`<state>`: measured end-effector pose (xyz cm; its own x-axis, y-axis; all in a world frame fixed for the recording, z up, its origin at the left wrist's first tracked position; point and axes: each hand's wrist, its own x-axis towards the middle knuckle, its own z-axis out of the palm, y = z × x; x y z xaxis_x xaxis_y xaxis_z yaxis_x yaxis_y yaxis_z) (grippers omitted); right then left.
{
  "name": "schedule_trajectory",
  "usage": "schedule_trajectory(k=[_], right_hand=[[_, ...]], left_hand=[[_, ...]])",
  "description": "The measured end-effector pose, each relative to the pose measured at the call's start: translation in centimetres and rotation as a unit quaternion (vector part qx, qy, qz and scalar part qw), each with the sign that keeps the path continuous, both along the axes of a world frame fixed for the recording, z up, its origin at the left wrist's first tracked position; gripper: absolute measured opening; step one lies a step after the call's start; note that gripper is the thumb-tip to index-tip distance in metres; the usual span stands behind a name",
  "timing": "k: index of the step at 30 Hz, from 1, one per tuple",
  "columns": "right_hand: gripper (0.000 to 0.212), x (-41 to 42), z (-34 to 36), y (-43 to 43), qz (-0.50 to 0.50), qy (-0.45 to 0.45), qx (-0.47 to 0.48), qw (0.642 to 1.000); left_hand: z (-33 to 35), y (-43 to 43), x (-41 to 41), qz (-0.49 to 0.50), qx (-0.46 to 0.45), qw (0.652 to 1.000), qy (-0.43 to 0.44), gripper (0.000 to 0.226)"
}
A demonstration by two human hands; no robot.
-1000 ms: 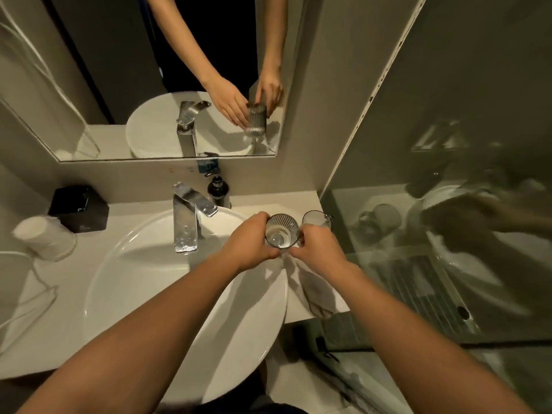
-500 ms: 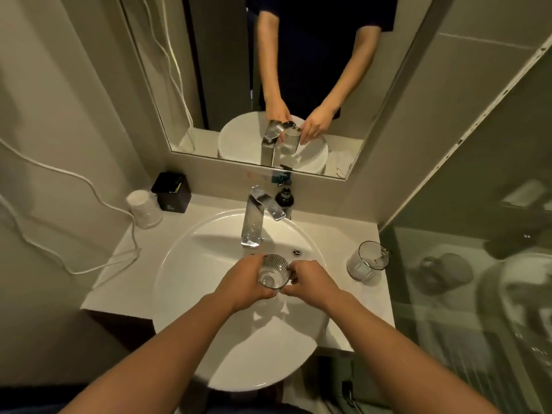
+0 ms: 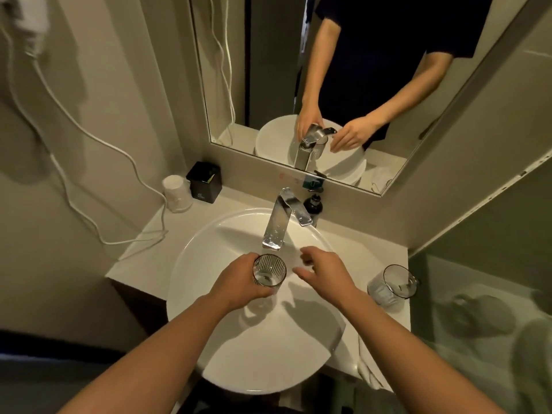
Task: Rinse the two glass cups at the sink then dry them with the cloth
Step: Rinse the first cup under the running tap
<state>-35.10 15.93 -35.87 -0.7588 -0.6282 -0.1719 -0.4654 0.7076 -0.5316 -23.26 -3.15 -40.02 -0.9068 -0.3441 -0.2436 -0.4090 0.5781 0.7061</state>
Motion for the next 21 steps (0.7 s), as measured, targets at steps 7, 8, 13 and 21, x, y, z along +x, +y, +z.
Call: schedule_trajectory(k=[7,8,13,21], right_hand=[[0.038,-2.9,4.8,-1.4,0.095,0.231,-0.104,0.963],[0.037,-3.3,5.0,-1.9,0.112,0.243,-0.093,0.959],[0.039,-4.8,4.3,-2.9,0.148,0.307,-0.065,0.938],[0.024,-6.0,6.6,-4.3,0.161,0.347,-0.054,0.922]], left_hand=[[-0.2,-0.4,-0.4,0.032,-0.009,0.999,-0.012,0.069],[-0.2,-0.4,-0.5,0.035,-0.007,0.999,-0.011,0.069],[-0.1,-0.6,-0.7,0.037,-0.011,0.999,-0.009,0.072],[-0.4,-0.7,-0.6,0.044,-0.013,0.999,-0.015,0.07]])
